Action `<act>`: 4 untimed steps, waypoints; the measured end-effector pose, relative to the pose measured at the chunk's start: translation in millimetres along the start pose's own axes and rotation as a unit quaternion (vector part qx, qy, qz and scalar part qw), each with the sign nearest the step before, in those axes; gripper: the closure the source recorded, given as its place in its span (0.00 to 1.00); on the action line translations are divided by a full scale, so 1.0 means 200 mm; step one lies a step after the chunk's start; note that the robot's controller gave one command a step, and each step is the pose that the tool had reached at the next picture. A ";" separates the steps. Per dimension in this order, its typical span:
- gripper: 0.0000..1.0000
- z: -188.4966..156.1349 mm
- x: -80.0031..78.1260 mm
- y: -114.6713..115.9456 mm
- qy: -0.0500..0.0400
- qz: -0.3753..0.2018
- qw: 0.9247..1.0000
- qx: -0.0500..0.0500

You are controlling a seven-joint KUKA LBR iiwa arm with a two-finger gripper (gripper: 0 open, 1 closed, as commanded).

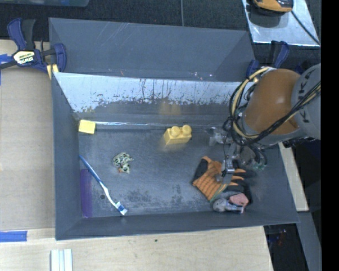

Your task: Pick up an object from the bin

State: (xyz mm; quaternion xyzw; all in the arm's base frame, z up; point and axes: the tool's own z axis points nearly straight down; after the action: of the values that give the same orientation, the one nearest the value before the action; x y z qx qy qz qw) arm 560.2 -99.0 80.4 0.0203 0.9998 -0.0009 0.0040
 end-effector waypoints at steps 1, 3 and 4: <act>1.00 0.04 -0.12 0.03 -0.009 -0.006 1.000 0.003; 1.00 -0.31 -0.01 0.07 -0.006 -0.014 1.000 0.003; 1.00 -0.73 0.00 0.07 -0.004 -0.004 1.000 0.003</act>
Offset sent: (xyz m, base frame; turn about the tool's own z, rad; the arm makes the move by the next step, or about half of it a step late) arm 0.0000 0.0000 0.0000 0.0000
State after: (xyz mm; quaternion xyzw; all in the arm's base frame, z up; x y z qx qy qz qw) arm 559.1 -83.7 226.3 0.0166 0.9998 -0.0039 0.0080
